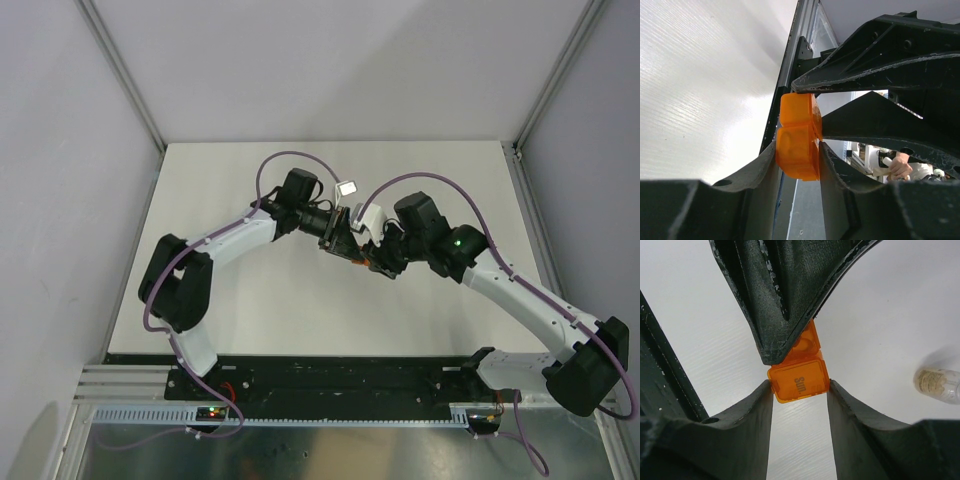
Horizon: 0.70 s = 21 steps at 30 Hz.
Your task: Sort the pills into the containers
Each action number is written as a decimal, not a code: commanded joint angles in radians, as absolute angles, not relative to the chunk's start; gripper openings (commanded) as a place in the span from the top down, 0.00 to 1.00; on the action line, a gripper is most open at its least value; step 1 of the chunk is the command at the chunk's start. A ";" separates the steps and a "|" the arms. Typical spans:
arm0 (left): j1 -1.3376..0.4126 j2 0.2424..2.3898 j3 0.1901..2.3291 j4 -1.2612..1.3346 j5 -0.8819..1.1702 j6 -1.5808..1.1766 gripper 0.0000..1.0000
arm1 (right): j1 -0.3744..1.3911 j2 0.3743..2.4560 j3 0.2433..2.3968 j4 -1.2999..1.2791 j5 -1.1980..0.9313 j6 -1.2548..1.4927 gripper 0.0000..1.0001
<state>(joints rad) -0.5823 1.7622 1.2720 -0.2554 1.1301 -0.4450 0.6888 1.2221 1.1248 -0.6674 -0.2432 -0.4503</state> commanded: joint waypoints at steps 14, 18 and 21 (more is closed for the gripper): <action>-0.603 1.769 1.272 -0.233 1.182 -0.478 1.00 | 0.684 1.203 1.153 -0.631 -0.242 -0.456 0.95; -0.602 1.763 1.269 -0.197 1.191 -0.523 1.00 | 0.683 1.204 1.149 -0.629 -0.241 -0.451 0.78; -0.600 1.753 1.256 -0.127 1.200 -0.584 1.00 | 0.684 1.206 1.140 -0.626 -0.237 -0.446 0.57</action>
